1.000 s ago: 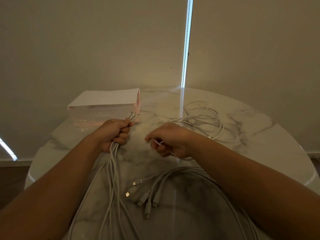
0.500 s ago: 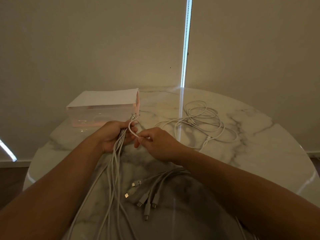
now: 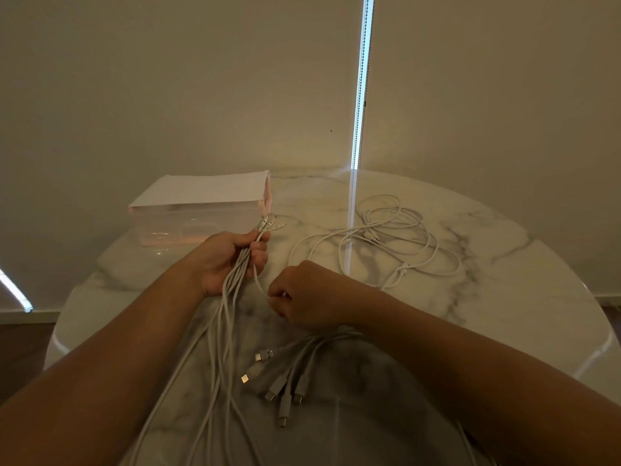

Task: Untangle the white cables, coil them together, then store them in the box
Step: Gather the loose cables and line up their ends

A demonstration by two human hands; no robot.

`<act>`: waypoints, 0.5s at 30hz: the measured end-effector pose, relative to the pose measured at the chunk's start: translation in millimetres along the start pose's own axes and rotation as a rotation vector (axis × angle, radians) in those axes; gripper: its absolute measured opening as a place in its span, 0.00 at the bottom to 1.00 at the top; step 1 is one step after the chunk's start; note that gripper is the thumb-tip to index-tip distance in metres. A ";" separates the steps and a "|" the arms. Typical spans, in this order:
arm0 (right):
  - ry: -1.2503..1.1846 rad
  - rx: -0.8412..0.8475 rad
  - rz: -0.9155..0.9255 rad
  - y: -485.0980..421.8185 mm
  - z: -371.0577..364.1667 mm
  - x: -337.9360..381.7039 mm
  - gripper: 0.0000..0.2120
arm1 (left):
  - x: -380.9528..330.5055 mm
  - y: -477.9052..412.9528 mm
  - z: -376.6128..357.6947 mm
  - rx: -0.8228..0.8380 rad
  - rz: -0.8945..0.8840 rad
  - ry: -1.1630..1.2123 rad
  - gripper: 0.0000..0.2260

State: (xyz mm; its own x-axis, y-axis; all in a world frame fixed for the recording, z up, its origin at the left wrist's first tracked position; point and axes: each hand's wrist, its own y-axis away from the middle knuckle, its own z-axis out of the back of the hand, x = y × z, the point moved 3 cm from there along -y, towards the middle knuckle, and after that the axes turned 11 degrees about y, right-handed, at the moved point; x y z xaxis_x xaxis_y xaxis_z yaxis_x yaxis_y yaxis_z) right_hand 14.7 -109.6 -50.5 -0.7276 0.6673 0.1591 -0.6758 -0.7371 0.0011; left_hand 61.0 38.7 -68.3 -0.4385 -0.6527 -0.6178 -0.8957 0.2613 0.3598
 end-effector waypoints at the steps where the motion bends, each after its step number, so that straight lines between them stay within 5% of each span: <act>1: 0.036 -0.004 0.015 0.8 0.3 0.8 0.15 | 1.2 -0.4 -0.2 -0.003 0.000 -0.011 0.11; 7: -0.073 -0.032 -0.022 -0.9 -1.4 4.4 0.21 | 0.9 -4.6 -4.3 0.034 -0.054 -0.021 0.08; 15: -0.116 -0.081 -0.049 -2.6 -8.4 1.5 0.12 | -1.9 -0.4 -5.7 0.089 -0.110 0.019 0.08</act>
State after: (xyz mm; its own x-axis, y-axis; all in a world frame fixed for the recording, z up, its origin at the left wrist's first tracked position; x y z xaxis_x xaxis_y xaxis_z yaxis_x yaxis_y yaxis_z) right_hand 14.4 -105.8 -58.5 -0.6779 0.6823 0.2736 -0.7212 -0.6894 -0.0675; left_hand 62.6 35.7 -63.3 -0.3368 -0.6941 -0.6362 -0.9416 0.2491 0.2267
